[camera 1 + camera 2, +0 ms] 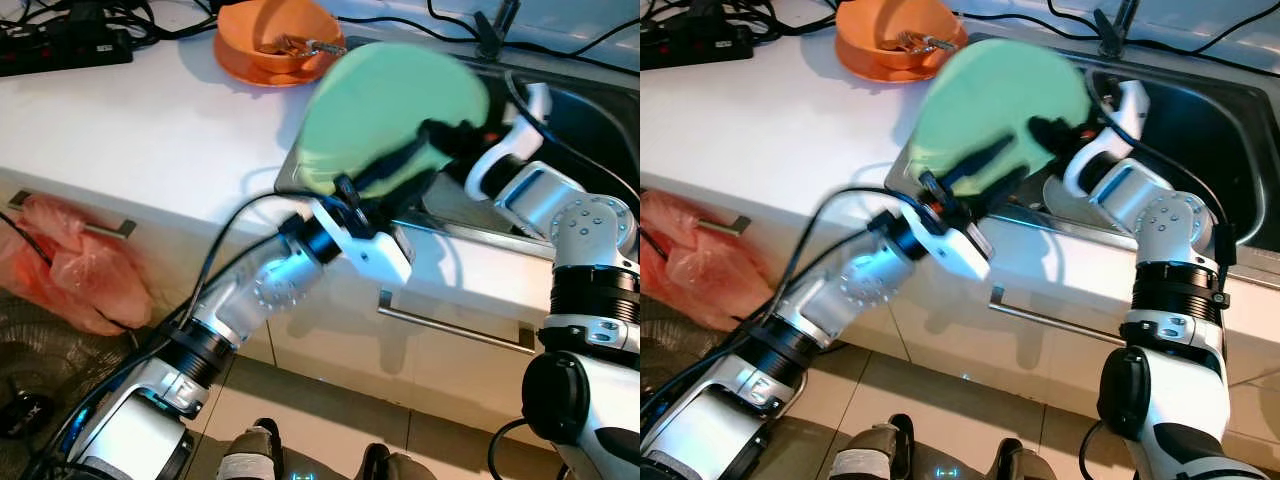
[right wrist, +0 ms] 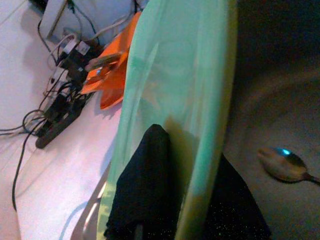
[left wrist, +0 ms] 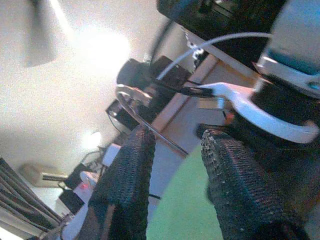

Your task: Kitchen organization

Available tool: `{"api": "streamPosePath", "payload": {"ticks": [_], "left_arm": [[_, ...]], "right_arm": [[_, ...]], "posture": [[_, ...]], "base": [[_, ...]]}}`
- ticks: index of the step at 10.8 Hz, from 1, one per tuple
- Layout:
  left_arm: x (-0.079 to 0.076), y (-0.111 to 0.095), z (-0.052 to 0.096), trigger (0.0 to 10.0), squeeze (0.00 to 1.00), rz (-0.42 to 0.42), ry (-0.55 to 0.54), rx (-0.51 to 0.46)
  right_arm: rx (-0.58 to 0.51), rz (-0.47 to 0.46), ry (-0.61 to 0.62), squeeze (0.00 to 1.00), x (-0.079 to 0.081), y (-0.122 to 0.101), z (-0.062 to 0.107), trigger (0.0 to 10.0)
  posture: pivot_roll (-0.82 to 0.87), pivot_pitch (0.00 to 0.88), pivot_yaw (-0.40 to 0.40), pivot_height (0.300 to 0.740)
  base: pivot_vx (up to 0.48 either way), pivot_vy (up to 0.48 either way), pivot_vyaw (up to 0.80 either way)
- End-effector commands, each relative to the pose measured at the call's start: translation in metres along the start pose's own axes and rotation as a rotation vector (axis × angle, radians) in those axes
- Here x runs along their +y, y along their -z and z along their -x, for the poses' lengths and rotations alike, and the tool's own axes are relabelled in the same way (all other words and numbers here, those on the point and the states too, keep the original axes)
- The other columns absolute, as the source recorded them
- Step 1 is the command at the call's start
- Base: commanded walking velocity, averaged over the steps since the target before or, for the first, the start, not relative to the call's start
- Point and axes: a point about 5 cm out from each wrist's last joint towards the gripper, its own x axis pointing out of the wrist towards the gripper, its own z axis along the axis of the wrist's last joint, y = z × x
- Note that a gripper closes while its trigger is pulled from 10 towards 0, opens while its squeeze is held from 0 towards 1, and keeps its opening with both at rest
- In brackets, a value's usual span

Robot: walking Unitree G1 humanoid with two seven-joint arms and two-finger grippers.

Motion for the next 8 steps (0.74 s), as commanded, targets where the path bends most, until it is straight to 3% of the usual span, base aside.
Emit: {"api": "streamPosePath", "payload": {"ticks": [1,2,4,5,7,8], "left_arm": [[0.008,-0.007,-0.002,10.0,1.0,0.009,-0.024,-0.038],[0.015,-0.009,-0.001,10.0,1.0,0.019,-0.048,-0.036],[0.029,0.001,0.009,10.0,1.0,0.084,-0.101,0.087],[0.031,0.005,0.015,10.0,1.0,0.101,-0.102,0.126],[0.02,0.017,0.039,10.0,1.0,0.213,-0.043,0.274],[0.023,0.02,0.045,10.0,1.0,0.217,-0.049,0.31]], "right_arm": [[0.043,0.039,0.112,0.0,-0.015,0.006,0.002,0.0],[0.025,0.043,0.145,0.0,-0.021,0.002,0.003,0.0],[-0.078,0.061,0.269,0.0,-0.039,-0.01,0.008,0.0],[-0.109,0.078,0.309,0.0,-0.045,-0.014,0.01,0.0],[-0.216,0.17,0.412,0.0,-0.059,-0.029,0.018,0.0],[-0.242,0.211,0.443,0.0,-0.063,-0.032,0.02,0.0]], "posture": [[0.13,0.157,-0.033,0.74],[0.13,0.156,-0.034,0.74],[0.13,0.155,-0.031,0.74],[0.14,0.155,-0.032,0.74],[0.14,0.151,-0.029,0.74],[0.15,0.15,-0.029,0.74]], "base": [[0.0,0.0,0.0],[0.0,0.0,0.0],[0.0,0.0,0.0],[0.0,0.0,0.0],[0.0,0.0,0.0],[0.0,0.0,0.0]]}}
